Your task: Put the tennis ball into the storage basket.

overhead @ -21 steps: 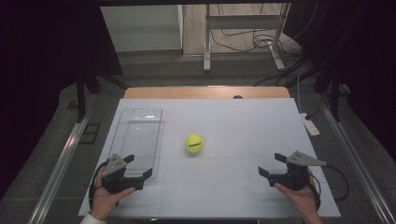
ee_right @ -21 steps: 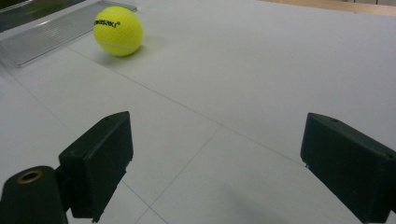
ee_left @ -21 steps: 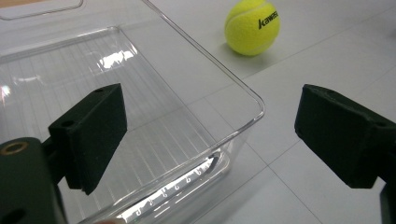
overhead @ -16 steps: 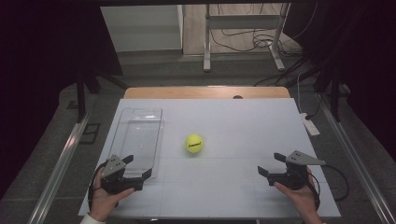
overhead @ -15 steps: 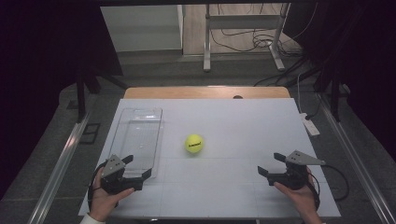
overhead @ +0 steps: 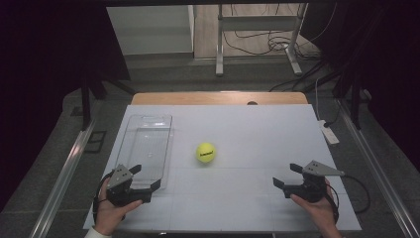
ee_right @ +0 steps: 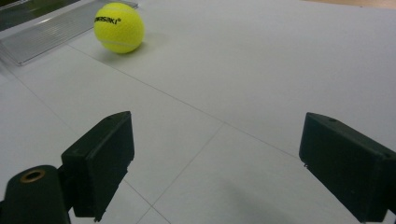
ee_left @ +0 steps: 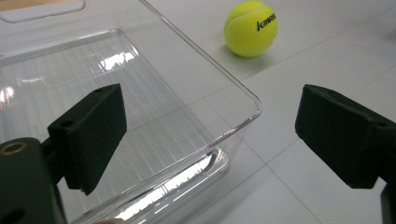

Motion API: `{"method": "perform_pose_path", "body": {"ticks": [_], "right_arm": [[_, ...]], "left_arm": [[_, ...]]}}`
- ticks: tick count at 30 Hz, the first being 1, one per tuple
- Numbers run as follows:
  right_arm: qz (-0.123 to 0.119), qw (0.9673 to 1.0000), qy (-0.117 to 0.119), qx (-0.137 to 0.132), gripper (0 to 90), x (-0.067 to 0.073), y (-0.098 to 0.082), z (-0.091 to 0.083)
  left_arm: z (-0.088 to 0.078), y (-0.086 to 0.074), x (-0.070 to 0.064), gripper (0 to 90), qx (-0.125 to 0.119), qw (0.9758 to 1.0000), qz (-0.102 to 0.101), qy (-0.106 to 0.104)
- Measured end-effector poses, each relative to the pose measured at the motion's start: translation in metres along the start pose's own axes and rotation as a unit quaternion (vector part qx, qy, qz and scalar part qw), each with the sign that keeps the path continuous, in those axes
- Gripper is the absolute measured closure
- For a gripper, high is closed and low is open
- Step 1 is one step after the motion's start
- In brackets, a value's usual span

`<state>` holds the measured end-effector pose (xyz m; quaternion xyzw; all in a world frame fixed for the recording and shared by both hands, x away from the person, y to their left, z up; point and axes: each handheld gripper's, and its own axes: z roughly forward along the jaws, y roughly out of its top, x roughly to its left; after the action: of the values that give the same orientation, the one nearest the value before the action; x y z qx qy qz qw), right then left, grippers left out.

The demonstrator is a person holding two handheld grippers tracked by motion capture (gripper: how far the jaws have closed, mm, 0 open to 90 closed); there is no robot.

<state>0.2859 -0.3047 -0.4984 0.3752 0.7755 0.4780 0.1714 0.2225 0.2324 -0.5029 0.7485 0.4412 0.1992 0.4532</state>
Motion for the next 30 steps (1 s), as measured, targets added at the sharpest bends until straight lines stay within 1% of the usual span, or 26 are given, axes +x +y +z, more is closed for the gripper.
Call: {"method": "perform_pose_path", "body": {"ticks": [6, 12, 16, 20, 22, 30], "right_arm": [[0.001, 1.0000, 0.001, 0.001, 10.5, 0.000, 0.000, 0.001], [0.000, 1.0000, 0.001, 0.005, 10.6, 0.001, 0.001, 0.002], [-0.002, 1.0000, 0.004, 0.007, 10.7, 0.000, 0.000, 0.005], [-0.002, 0.9999, 0.009, 0.007, 10.6, 0.001, 0.000, 0.005], [-0.003, 0.9999, 0.008, 0.007, 10.6, 0.001, 0.000, 0.004], [-0.002, 0.9999, 0.008, 0.008, 10.6, 0.002, 0.000, 0.005]], "left_arm": [[0.000, 0.001, 0.000, 9.6, 0.000, 1.0000, -0.002, 0.001], [0.003, 0.002, -0.003, 9.7, 0.003, 1.0000, 0.004, 0.004], [0.003, 0.004, -0.005, 9.7, 0.003, 1.0000, 0.005, 0.002], [0.003, 0.007, -0.004, 10.0, 0.006, 1.0000, -0.002, 0.000], [0.003, 0.008, -0.004, 10.5, 0.006, 1.0000, -0.002, 0.000], [0.003, 0.015, -0.006, 10.1, 0.006, 0.9999, -0.001, -0.011]]}}
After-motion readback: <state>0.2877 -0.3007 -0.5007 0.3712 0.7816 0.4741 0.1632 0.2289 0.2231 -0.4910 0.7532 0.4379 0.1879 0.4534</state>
